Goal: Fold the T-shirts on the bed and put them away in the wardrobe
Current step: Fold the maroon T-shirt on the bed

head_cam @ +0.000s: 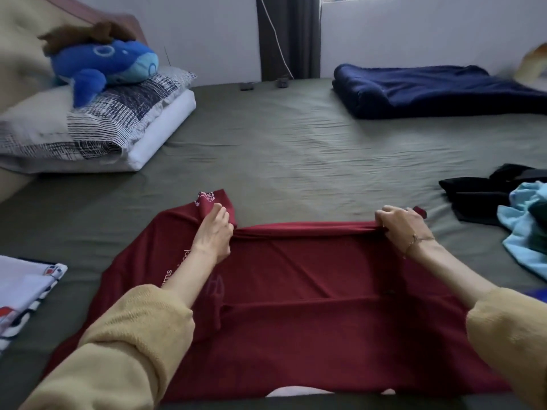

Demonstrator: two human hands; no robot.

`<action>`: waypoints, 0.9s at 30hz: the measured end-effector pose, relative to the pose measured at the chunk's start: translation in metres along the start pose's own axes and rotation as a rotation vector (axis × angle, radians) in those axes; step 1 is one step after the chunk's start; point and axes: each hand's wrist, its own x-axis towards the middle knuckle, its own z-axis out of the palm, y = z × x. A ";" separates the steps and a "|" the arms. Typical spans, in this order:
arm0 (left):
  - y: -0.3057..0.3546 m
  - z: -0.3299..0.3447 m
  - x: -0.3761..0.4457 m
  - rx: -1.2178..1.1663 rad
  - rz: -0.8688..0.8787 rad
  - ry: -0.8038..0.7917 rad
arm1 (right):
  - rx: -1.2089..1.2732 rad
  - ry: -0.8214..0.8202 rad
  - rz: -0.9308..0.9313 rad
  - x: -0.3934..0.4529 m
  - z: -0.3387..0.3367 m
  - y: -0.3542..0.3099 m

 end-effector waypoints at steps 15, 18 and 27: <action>0.026 -0.019 -0.084 -0.057 0.006 -0.031 | 0.105 -0.072 0.067 -0.087 -0.007 0.000; 0.028 -0.020 -0.092 -0.071 0.025 -0.035 | 0.080 -0.079 0.075 -0.095 -0.010 0.001; 0.031 -0.031 -0.100 -0.118 0.025 -0.052 | 0.052 -0.107 0.102 -0.111 -0.015 0.004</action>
